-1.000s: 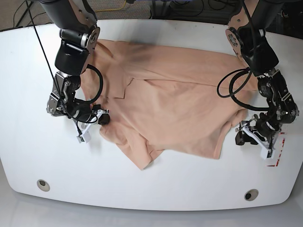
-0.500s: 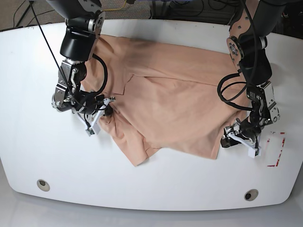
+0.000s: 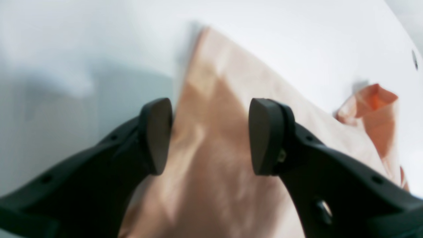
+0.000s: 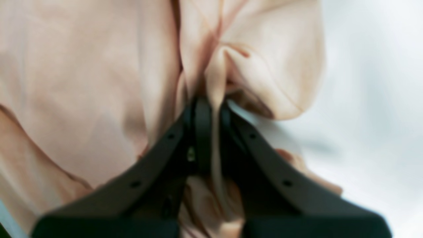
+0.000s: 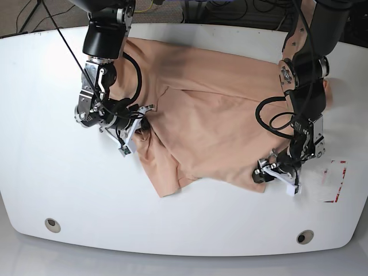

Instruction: Layout the t-shirt on the table in an organized manner, then fold the t-shirt properly

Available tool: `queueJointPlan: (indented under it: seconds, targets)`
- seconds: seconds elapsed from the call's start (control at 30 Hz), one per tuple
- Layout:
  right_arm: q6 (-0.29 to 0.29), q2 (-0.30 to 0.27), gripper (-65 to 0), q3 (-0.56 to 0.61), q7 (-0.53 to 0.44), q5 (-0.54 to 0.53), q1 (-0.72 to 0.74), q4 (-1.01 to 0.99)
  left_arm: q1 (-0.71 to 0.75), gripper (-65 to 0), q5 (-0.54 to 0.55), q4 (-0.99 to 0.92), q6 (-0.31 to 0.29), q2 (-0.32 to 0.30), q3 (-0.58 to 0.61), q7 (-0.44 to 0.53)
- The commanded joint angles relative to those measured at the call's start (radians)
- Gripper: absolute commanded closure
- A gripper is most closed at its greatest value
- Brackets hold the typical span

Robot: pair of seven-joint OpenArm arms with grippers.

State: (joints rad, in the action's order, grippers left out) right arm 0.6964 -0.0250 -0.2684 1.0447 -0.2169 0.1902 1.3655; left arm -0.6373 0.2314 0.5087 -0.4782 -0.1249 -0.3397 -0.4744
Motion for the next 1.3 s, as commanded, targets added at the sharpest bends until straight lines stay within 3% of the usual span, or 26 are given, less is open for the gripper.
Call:
queueJointPlan:
  seconds: [0.0, 0.17, 0.33, 0.5, 0.87, 1.07, 1.27]
  targets:
    - [0.002, -0.005, -1.9, -0.002, -0.005, -0.011, 0.016, 0.018, -0.032, -34.6, 0.006, 0.005, -0.006, 0.017, 0.037, -0.005]
    - [0.002, -0.003, -1.9, -0.002, -0.005, -0.011, 0.016, 0.018, -0.031, -31.8, 0.009, 0.009, -0.006, 0.018, 0.077, -0.047]
    - [0.002, -0.006, -1.9, -0.004, -0.005, -0.011, 0.016, 0.018, -0.031, -13.5, 0.009, 0.009, -0.006, 0.017, 0.08, -0.07]
    - [0.002, -0.008, -1.9, -0.004, -0.005, -0.011, 0.016, 0.018, -0.031, -1.9, 0.009, 0.011, -0.006, 0.012, 0.08, -0.083]
    - [0.002, -0.008, -1.7, -0.004, -0.005, -0.011, 0.018, 0.022, -0.006, 0.0, 0.013, 0.1, -0.012, -0.026, 0.075, -0.131]
    - [0.002, -0.008, -1.7, -0.025, 0.003, -0.003, 0.015, 0.125, 0.087, 0.0, 0.082, 0.354, -0.007, -0.031, 0.075, -0.261]
    - [0.002, -0.008, -1.7, -0.041, 0.073, -0.003, 0.024, 0.211, 0.175, 0.0, 0.161, 0.649, -0.007, -0.061, 0.073, -0.396]
